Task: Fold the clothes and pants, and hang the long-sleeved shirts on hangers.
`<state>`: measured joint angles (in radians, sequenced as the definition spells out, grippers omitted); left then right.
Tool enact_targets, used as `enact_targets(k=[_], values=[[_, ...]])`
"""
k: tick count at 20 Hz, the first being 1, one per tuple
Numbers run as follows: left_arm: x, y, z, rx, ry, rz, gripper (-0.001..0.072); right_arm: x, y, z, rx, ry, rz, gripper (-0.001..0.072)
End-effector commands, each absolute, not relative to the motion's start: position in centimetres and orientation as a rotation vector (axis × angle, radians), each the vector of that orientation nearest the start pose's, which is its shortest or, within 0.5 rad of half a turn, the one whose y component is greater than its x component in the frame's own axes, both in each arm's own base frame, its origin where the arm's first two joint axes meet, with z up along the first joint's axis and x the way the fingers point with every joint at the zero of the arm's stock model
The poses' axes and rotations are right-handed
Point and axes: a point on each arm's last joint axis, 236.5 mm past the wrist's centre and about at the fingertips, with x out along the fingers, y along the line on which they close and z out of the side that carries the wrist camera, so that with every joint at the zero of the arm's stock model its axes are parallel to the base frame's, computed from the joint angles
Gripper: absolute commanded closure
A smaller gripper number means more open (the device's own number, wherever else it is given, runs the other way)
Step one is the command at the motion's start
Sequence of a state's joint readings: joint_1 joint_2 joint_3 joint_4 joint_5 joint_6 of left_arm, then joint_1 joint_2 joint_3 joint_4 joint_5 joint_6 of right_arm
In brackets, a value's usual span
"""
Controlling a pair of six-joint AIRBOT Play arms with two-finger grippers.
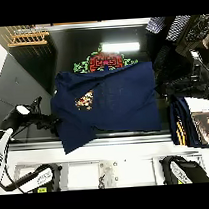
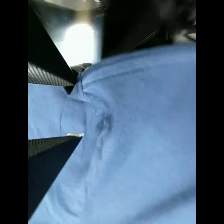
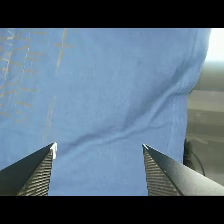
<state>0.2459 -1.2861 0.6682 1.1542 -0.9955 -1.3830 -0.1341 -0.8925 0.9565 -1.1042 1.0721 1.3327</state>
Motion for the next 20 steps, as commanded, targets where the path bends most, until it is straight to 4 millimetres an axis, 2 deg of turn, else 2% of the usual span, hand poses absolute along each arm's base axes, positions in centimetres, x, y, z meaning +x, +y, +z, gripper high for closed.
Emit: enact_targets(k=[1,2,3,5,6,8,9,12,14,15,17,20], values=[[28.2,-2.1,-12.2,-0.485,1.486,-0.042,0.0444,34.0,4.9,9.6,0.254,0.952,0.258,0.0125],[28.1,-2.1,-12.2,-0.484,1.493,-0.046,0.0662,33.8,4.9,9.4,0.252,0.959,0.257,0.0125],[28.0,-2.0,-12.2,-0.482,1.495,-0.044,0.07,33.3,4.8,9.0,0.248,0.971,0.255,0.0125],[27.6,-1.6,-11.8,-0.494,1.501,-0.037,0.0701,31.6,4.1,7.3,0.238,1.036,0.217,0.0125],[27.5,-1.3,-11.3,-0.502,1.495,-0.033,0.0701,30.0,3.3,5.8,0.242,1.103,0.167,0.0125],[26.9,-0.9,-9.8,-0.509,1.482,-0.041,0.0701,25.9,1.4,2.1,0.302,1.263,0.0,0.0125],[26.6,-0.9,-9.2,-0.502,1.476,-0.052,0.0701,23.2,0.6,-0.2,0.361,1.353,-0.111,0.0124],[24.9,-1.3,-8.5,-0.495,1.462,-0.061,0.07,17.2,1.1,-6.4,0.536,1.51,-0.303,0.0124],[24.0,-1.7,-8.4,-0.493,1.447,-0.06,0.07,15.4,2.2,-9.4,0.678,1.535,-0.388,0.0124],[23.8,-1.7,-8.4,-0.488,1.436,-0.057,0.07,15.6,3.0,-10.3,0.749,1.513,-0.401,0.0124],[23.6,-1.7,-8.1,-0.482,1.416,-0.056,0.07,18.1,4.3,-10.9,0.878,1.397,-0.371,0.0124],[23.4,-1.8,-7.8,-0.477,1.401,-0.057,0.07,21.5,3.9,-10.6,0.944,1.245,-0.364,0.0125]])
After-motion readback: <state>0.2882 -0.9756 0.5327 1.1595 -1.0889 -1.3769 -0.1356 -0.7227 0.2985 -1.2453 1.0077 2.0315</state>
